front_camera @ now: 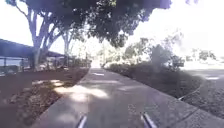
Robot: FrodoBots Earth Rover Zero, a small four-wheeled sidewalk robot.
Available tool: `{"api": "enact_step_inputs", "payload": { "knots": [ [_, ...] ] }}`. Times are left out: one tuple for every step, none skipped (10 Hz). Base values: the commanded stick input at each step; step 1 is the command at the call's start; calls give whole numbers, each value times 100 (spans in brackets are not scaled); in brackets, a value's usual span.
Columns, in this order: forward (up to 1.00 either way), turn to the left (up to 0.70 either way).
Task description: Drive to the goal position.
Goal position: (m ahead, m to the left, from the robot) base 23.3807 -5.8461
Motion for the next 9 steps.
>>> {"api": "enact_step_inputs", "payload": {
  "knots": [
    [100, 0],
    [100, 0],
    [100, 0],
    [100, 0],
    [100, 0],
    [100, 0],
    [100, 0],
    [100, 0],
    [100, 0]
  ]
}}
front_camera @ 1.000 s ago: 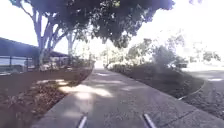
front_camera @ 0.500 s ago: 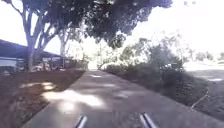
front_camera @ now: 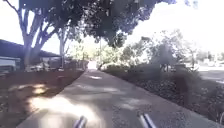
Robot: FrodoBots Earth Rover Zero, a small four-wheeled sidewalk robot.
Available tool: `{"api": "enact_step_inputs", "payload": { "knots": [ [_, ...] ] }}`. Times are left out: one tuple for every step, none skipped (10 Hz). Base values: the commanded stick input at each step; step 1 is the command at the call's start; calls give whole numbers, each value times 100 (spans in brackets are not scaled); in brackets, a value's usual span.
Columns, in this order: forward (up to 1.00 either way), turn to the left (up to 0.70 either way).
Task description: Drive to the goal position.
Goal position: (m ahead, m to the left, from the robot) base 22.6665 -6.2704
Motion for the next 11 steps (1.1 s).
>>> {"api": "enact_step_inputs", "payload": {
  "knots": [
    [100, 0],
    [100, 0],
    [100, 0],
    [100, 0],
    [100, 0],
    [100, 0],
    [100, 0],
    [100, 0],
    [100, 0],
    [100, 0],
    [100, 0]
  ]
}}
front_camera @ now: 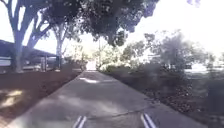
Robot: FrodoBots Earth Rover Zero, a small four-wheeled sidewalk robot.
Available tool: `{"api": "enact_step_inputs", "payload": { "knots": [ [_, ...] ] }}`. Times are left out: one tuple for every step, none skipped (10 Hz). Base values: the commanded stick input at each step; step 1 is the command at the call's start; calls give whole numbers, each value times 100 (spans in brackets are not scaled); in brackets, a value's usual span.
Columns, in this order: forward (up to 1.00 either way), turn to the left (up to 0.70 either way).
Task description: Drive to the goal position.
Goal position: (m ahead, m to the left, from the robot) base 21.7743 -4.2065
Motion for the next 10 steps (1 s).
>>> {"api": "enact_step_inputs", "payload": {
  "knots": [
    [100, 0],
    [100, 0],
    [100, 0],
    [100, 0],
    [100, 0],
    [100, 24],
    [100, 40],
    [100, 40],
    [100, 40],
    [100, 0]
  ]
}}
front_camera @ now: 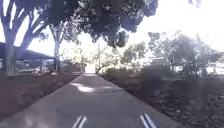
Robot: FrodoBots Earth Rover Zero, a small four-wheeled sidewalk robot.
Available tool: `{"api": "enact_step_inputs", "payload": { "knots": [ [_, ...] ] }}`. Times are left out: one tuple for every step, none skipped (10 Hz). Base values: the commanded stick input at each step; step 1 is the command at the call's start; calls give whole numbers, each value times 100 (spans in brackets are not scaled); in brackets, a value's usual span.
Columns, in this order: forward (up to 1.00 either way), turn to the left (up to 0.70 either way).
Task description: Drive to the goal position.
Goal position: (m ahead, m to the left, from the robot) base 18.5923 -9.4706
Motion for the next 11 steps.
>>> {"api": "enact_step_inputs", "payload": {
  "knots": [
    [100, 0],
    [100, 0],
    [100, 0],
    [100, 0],
    [100, 0],
    [100, 0],
    [100, 0],
    [100, 0],
    [100, 3],
    [100, 19],
    [100, 35]
  ]
}}
